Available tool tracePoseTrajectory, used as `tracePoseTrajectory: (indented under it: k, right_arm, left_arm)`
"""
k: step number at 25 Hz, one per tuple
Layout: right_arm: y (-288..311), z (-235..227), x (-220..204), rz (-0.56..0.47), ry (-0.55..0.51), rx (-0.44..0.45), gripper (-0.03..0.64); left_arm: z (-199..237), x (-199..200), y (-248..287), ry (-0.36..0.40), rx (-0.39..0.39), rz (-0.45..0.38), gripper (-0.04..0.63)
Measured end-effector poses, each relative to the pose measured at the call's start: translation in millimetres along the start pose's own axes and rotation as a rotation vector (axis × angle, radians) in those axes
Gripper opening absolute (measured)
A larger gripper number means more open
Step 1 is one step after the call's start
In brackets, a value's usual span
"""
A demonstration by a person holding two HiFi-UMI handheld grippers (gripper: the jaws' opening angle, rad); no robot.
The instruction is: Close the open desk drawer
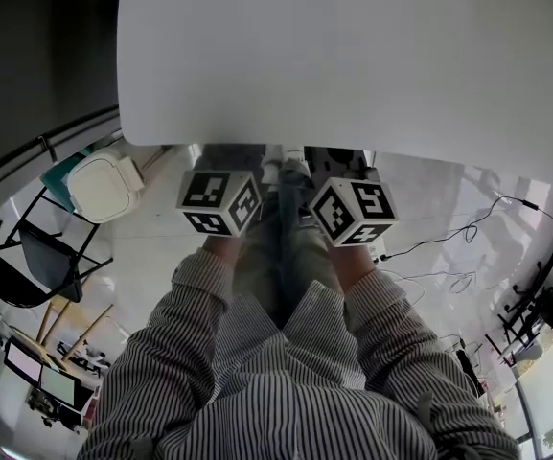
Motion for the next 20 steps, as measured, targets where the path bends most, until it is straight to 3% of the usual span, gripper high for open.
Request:
tracePoseTrajectory:
  k: [8,20]
  right_arm:
    - [-2,0,0,0.003,-0.02,0.008,0.017]
    - [-28,15,-9,-0.014,-0.063,0.011,0.017]
  left_arm:
    - [1,-1,-2,-0.024,-0.021,-0.001,0.011]
    - [-7,-5,-41,0.031,-0.06,-0.04,0.012]
Point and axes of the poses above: the fingertips, and each gripper's own axes: y forward along the fingers, z to its left, x out of its top, the point moved 10 cm from there along -y, backward along the fingers, and after that the axes turned 8 degrees about -y, right-handed, at the moved point
